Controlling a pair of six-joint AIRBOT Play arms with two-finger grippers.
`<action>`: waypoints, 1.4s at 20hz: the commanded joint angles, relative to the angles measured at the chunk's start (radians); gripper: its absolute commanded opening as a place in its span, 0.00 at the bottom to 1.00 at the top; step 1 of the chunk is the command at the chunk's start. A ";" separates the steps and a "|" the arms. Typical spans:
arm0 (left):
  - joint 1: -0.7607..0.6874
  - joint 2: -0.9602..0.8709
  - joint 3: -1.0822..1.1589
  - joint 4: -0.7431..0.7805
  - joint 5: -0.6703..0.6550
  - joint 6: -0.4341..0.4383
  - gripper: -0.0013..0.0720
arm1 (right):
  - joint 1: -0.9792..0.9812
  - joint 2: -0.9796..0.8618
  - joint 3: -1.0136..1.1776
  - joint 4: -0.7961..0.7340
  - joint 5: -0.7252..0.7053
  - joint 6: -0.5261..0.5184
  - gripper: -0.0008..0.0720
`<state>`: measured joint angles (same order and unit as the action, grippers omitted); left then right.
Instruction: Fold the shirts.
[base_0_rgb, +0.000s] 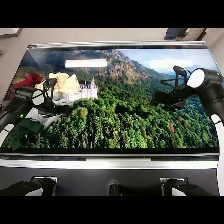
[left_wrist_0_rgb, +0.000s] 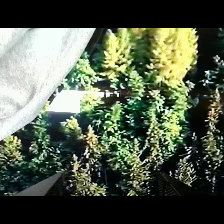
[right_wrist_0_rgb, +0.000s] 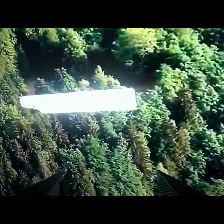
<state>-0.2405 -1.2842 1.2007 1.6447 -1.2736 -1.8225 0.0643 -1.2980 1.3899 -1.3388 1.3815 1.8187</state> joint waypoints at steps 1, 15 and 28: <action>0.000 0.000 0.000 0.000 0.000 0.000 0.99 | 0.000 0.000 0.001 0.000 0.000 0.000 0.86; 0.000 -0.002 -0.002 -0.001 0.028 -0.022 0.99 | 0.000 0.000 0.001 0.000 -0.076 0.000 0.86; 0.092 -0.010 0.188 0.177 -0.031 0.138 0.99 | 0.001 -0.005 0.000 -0.230 -0.171 -0.054 0.95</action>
<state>-0.2058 -1.2930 1.2930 1.7054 -1.1702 -1.7485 0.0643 -1.3003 1.3899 -1.5429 1.2118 1.7718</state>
